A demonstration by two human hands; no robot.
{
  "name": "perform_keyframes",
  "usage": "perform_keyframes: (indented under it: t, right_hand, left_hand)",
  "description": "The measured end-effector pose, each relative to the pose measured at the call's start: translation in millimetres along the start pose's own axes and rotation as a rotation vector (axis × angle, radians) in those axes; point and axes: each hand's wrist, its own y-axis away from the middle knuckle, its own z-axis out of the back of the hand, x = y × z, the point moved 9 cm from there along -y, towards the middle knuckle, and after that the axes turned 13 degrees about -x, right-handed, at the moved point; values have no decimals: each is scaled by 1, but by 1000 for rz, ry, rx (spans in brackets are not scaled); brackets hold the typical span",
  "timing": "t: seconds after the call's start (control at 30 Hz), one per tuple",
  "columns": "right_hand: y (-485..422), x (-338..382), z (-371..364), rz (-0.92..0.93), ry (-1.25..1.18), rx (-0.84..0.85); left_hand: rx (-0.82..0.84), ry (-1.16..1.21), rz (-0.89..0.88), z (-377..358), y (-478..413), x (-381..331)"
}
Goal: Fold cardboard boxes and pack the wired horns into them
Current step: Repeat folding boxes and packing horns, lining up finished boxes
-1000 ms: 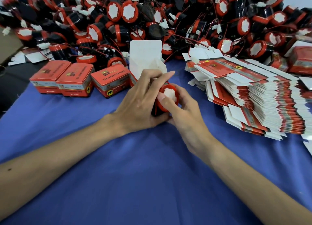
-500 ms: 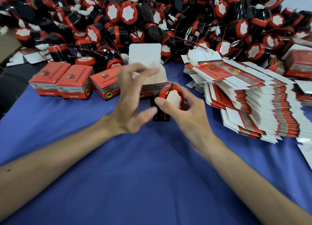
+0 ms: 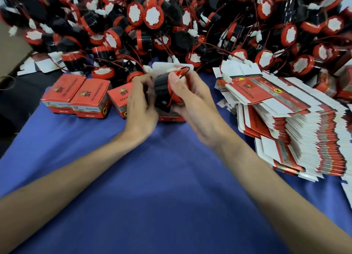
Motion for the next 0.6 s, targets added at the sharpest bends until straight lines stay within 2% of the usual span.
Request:
perform_keyframes:
  t: [0.07, 0.13, 0.23, 0.3, 0.47, 0.6]
  right_hand:
    - [-5, 5, 11, 87, 136, -97]
    - [-8, 16, 15, 246, 394, -116]
    - [-6, 21, -1, 519, 826, 38]
    - [-3, 17, -11, 617, 1011, 135]
    - [4, 20, -22, 820, 1278, 208]
    - [3, 14, -25, 861, 1389, 204]
  left_hand:
    - [25, -26, -57, -2, 1, -6]
    - [57, -30, -51, -5, 2, -8]
    - [69, -40, -39, -4, 4, -6]
    - [86, -41, -64, -5, 6, -6]
    - [126, 50, -32, -11, 7, -6]
    - [115, 58, -36, -11, 6, -3]
